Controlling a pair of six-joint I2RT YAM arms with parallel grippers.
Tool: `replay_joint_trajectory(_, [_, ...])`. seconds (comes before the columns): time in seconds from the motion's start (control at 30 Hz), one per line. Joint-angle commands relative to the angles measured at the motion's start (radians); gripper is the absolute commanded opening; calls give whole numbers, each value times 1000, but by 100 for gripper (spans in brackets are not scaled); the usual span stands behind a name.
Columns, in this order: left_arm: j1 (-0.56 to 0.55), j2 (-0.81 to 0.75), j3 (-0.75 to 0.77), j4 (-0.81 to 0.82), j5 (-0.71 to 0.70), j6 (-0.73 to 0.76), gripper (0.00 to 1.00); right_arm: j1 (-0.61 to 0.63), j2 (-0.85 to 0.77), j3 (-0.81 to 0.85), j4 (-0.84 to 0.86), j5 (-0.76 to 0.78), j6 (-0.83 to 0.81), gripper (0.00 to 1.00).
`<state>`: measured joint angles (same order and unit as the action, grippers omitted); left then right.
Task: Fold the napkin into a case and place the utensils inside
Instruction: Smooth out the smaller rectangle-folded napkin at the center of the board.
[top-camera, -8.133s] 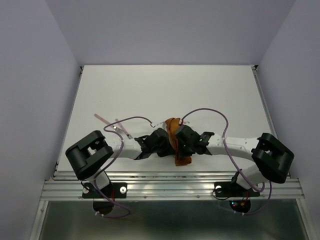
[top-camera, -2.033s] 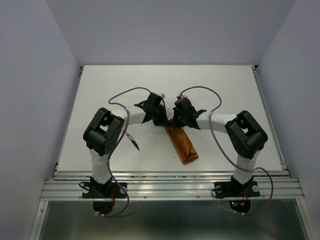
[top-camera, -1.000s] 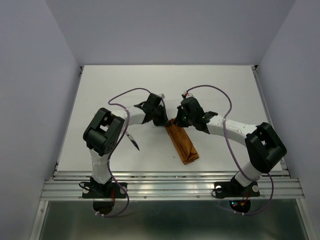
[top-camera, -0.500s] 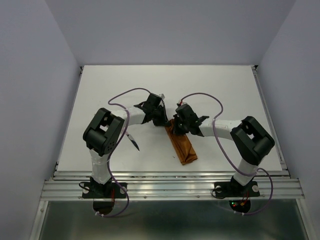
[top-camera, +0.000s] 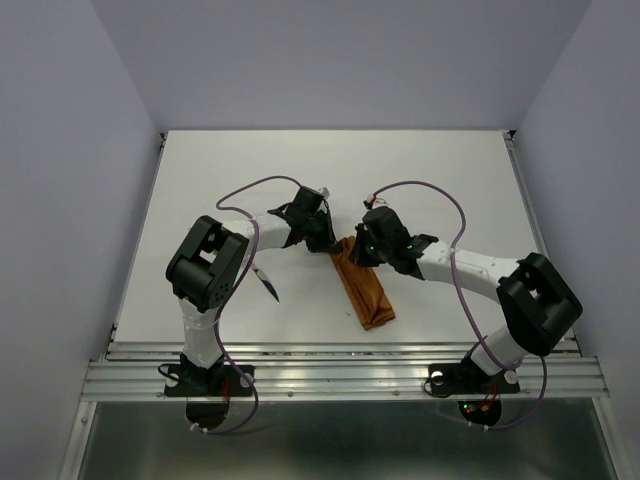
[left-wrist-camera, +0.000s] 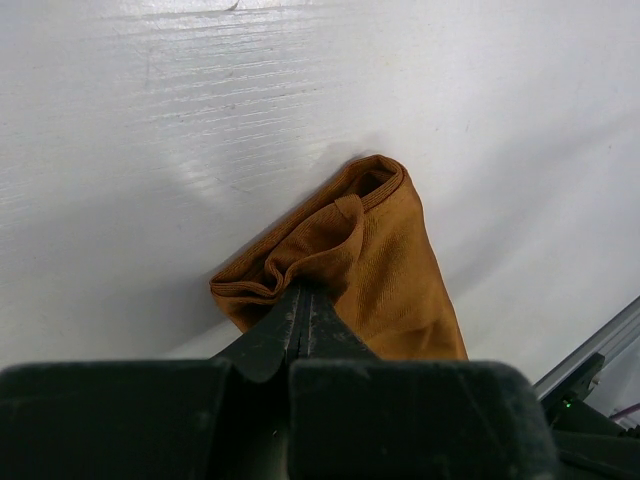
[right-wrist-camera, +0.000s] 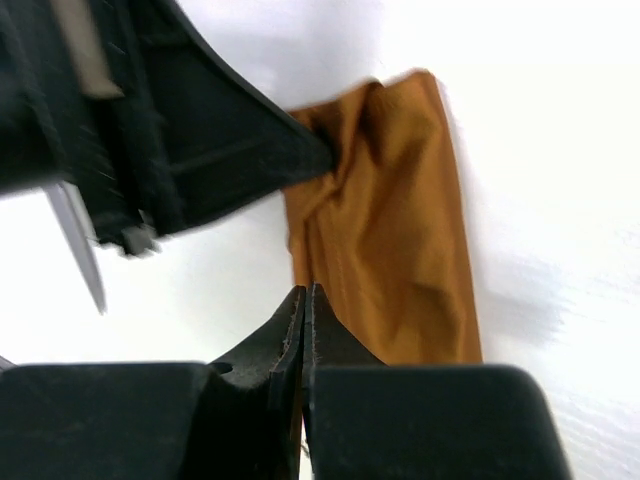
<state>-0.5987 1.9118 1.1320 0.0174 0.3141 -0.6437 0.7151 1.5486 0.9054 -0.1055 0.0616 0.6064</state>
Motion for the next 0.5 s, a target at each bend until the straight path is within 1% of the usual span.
replay_joint_trajectory(0.0, [-7, -33, 0, -62, -17, 15, 0, 9, -8, -78, -5, 1, 15, 1])
replay_joint_trajectory(0.07, [-7, -36, 6, -65, -20, 13, 0, 9, 1, -129, 24, -8, 27, 1])
replay_joint_trajectory(0.17, [-7, -46, 11, -70, -26, 12, 0, 9, 22, -158, 32, -11, 27, 1])
replay_joint_trajectory(0.23, [-7, -54, 18, -73, -26, 12, 0, 9, 13, -145, 9, 7, 18, 1])
replay_joint_trajectory(0.37, [-13, -74, 46, -102, -35, 26, 0, 9, -60, -116, -32, 73, -3, 1])
replay_joint_trajectory(0.47, [-27, -111, 61, -123, -58, 33, 0, 9, -107, -56, -97, 104, -36, 2])
